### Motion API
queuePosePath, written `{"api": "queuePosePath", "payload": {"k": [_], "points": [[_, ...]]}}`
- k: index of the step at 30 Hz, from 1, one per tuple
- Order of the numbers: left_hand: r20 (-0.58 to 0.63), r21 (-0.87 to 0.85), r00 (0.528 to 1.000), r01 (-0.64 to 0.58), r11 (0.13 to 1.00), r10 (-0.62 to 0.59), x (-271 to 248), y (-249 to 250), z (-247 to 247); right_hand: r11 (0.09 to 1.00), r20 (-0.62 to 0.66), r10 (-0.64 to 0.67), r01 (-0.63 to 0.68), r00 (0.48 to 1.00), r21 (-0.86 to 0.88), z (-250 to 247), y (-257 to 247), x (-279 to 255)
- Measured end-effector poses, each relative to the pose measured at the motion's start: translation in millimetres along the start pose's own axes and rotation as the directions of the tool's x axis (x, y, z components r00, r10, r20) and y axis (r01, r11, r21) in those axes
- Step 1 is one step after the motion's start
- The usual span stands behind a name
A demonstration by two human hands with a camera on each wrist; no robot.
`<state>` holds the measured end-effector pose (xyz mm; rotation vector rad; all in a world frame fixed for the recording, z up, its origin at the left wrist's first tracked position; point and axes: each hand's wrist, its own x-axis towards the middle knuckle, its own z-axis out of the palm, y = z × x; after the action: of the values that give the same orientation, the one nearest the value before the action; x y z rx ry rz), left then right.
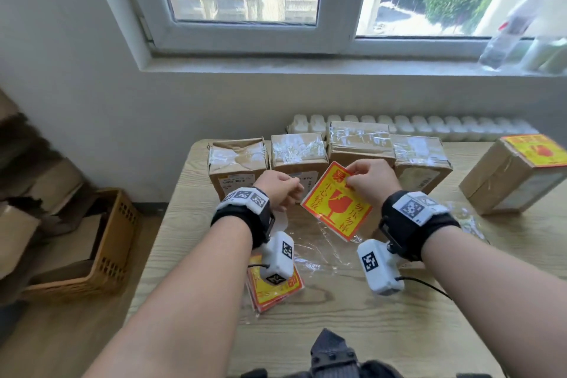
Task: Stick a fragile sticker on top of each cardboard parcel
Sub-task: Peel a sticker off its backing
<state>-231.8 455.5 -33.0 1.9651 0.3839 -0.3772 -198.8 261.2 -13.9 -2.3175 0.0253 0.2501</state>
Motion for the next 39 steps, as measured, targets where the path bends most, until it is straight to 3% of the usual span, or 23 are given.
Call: {"api": "queuePosePath", "payload": {"k": [5, 13, 17, 19, 22, 29, 39], "points": [[0.139, 0.058, 0.990, 0.017, 0.998, -0.025, -6, 2, -5, 1.000, 0.021, -0.007, 0.007, 1.000, 0.003, 5, 2, 0], [0.193, -0.024, 0.978, 0.082, 0.996, -0.076, -6, -4, -4, 1.000, 0.017, 0.013, -0.013, 1.000, -0.026, 7, 6, 1], [0.190, -0.086, 0.977, 0.114, 0.990, -0.096, -3, -5, -4, 0.979, -0.134, -0.174, 0.157, 0.976, -0.128, 14, 5, -2], [0.193, -0.130, 0.977, 0.122, 0.984, -0.096, -3, -4, -3, 0.980, 0.004, -0.198, 0.198, 0.980, -0.035, 21, 1, -6], [0.215, -0.189, 0.974, 0.119, 0.975, -0.077, -6, -1, -3, 0.985, 0.210, -0.169, 0.159, 0.963, 0.063, 34, 2, -11], [0.237, -0.180, 0.971, 0.064, 0.982, -0.020, -9, -2, -4, 0.973, 0.240, -0.145, 0.095, 0.960, 0.211, 37, 10, -9], [0.233, -0.190, 0.972, 0.055, 0.980, -0.010, -12, 0, -4, 0.972, 0.230, -0.117, 0.063, 0.966, 0.228, 42, 5, -11]]}}
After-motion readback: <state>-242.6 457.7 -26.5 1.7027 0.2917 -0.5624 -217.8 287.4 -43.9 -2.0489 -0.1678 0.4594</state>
